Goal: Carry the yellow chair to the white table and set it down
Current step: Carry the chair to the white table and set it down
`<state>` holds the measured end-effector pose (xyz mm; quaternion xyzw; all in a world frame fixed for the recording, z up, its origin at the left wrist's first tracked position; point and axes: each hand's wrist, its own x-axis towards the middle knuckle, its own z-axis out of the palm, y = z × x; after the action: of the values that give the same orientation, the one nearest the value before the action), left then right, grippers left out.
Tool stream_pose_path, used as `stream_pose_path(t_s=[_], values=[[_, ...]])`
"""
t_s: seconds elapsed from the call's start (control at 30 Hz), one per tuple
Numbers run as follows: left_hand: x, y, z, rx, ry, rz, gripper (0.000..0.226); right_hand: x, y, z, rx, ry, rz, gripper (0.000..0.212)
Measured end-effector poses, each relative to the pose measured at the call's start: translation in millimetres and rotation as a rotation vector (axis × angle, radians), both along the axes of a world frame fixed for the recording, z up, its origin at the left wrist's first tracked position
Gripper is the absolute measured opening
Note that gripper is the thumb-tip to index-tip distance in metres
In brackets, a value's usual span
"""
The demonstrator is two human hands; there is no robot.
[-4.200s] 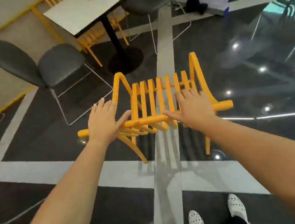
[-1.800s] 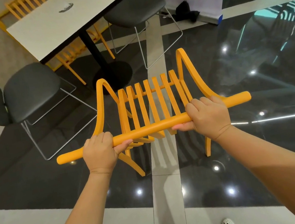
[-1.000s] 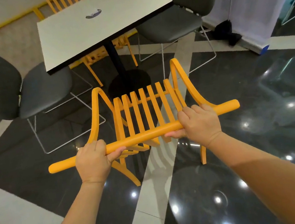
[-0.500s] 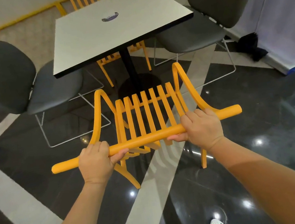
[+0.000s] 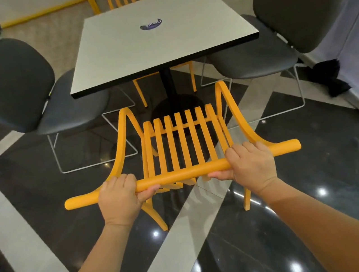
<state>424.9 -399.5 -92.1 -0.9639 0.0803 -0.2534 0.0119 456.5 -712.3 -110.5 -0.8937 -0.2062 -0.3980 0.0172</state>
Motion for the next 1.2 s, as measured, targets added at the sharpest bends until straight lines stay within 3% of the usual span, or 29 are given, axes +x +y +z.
stream_pose_path(t_s=[0.77,1.2], values=[[21,-28,2,-0.017,-0.014,0.032,0.082,40,-28,-4,-0.012,-0.034,0.070,0.065],[41,-62,0,-0.042,-0.013,0.058,0.079,70,-56,3,-0.041,0.085,0.019,0.071]])
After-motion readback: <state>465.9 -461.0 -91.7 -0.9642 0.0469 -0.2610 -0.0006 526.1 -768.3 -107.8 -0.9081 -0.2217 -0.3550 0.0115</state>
